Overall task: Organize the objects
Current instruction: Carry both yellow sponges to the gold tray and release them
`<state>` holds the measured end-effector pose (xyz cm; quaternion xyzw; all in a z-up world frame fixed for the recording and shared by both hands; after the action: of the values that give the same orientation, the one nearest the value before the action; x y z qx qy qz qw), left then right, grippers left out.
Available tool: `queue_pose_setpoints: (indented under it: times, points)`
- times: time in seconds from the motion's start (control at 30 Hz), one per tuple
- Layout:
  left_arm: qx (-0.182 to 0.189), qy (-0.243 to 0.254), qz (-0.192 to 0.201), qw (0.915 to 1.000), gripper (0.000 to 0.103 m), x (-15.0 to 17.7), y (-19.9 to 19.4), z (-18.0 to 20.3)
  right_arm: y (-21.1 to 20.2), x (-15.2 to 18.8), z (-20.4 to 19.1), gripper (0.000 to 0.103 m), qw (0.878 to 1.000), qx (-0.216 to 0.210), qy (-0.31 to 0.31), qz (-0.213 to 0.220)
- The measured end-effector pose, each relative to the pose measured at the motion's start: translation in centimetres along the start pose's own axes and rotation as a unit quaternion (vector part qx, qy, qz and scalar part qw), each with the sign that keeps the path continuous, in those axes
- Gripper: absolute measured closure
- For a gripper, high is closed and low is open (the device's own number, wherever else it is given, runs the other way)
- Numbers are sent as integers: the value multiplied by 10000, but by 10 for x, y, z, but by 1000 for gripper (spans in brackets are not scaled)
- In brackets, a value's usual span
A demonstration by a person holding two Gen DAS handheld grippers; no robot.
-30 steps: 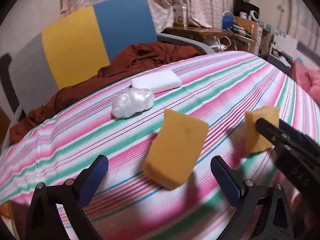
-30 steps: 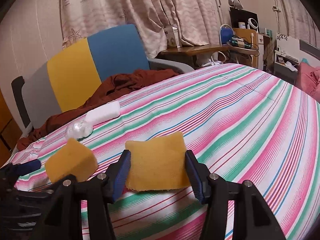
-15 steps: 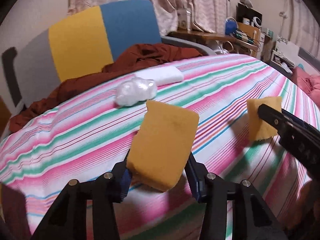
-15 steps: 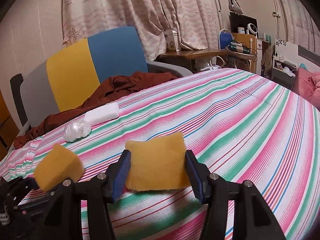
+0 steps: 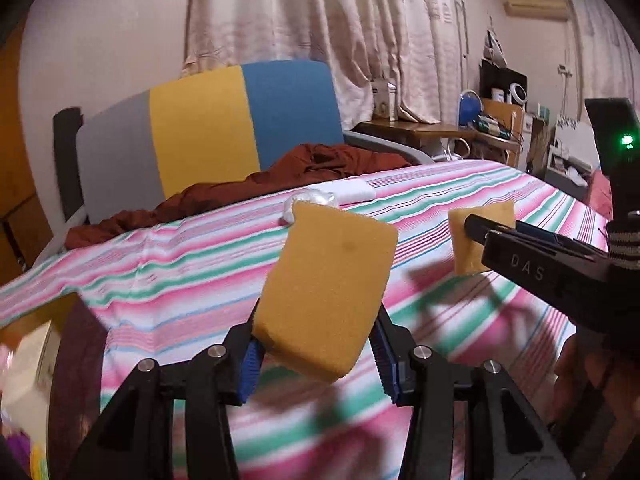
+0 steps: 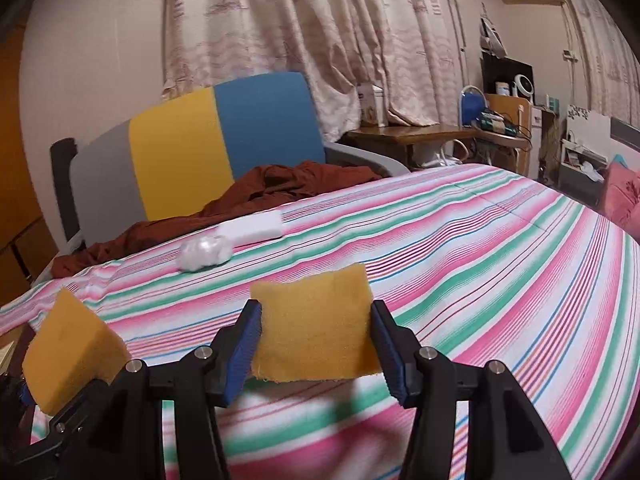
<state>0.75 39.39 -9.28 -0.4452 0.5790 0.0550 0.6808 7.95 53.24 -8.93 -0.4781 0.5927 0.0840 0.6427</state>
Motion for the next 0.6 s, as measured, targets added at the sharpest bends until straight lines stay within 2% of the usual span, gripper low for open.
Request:
queue_pose_setpoints:
  times: [0.1, 0.3, 0.47, 0.6]
  points:
    - [-45, -182, -32, 9998, 55, 11, -11, -9, -11, 8, -10, 48, 9999, -92, -58, -18]
    - [34, -116, 51, 9999, 55, 32, -41, -7, -26, 21, -27, 48, 9997, -220, -115, -53]
    - [186, -573, -300, 9977, 55, 70, -57, -16, -34, 29, -35, 48, 9995, -293, -104, -109]
    - [320, -638, -250, 9971, 55, 82, -81, -19, -40, 40, -43, 48, 9985, -434, -49, -323]
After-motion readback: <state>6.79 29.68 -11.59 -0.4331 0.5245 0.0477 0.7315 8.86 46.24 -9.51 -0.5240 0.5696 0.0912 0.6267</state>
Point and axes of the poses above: each gripper's, at about its wrist camera, not at the fingertips, and y roughly the way its jaws point, z to its right, x to its underside, the point moved 6 cm from there along y, roughly the way its jaws point, and after that the axes turned 1 degree about y, right-handed, at the moved point
